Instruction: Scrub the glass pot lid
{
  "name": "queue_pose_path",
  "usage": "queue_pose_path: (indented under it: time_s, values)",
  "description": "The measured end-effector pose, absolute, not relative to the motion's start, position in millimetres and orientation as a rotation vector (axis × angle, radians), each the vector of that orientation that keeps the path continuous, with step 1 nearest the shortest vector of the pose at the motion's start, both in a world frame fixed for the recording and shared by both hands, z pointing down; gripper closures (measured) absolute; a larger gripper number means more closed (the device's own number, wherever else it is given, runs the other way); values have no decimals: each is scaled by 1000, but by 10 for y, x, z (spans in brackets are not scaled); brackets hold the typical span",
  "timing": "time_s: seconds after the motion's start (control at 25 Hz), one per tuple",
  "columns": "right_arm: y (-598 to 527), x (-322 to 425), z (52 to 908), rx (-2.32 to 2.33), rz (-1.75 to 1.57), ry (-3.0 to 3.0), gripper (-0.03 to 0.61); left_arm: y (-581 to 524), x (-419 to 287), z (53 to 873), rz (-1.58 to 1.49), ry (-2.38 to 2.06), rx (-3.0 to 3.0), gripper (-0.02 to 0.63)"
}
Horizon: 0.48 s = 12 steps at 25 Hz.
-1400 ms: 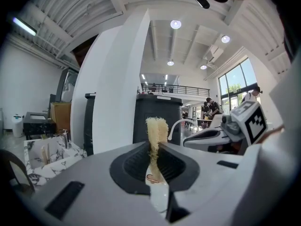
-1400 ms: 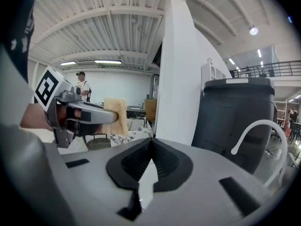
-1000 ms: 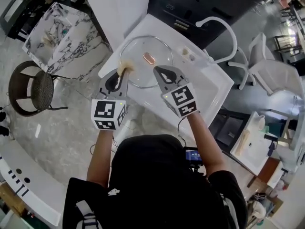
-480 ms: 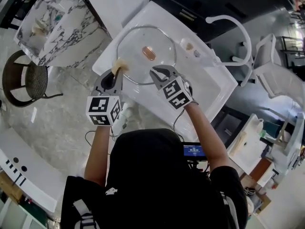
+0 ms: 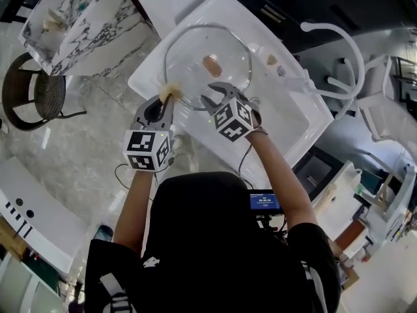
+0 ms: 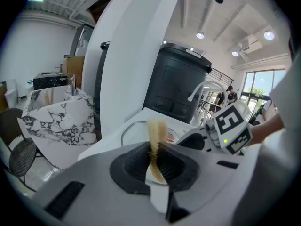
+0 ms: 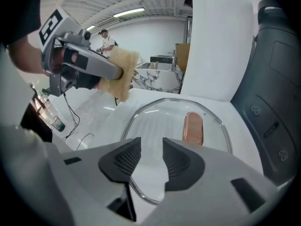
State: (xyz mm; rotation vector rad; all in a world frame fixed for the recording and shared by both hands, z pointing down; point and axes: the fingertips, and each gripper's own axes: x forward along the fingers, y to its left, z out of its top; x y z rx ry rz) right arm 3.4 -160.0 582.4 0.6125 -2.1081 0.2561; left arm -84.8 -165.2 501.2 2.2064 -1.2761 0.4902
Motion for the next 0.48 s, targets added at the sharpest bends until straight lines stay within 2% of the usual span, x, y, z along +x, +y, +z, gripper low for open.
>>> queue_pose_path:
  time_s: [0.24,0.48]
  values:
    - [-1596,-13,5989,579,268,-2092,403,-1520,-925,5173,566,-1280,2186,592]
    - [-1565,-28,6107,554,281,-2083,385,-1362,-837,5254,664,-1232,2278,592]
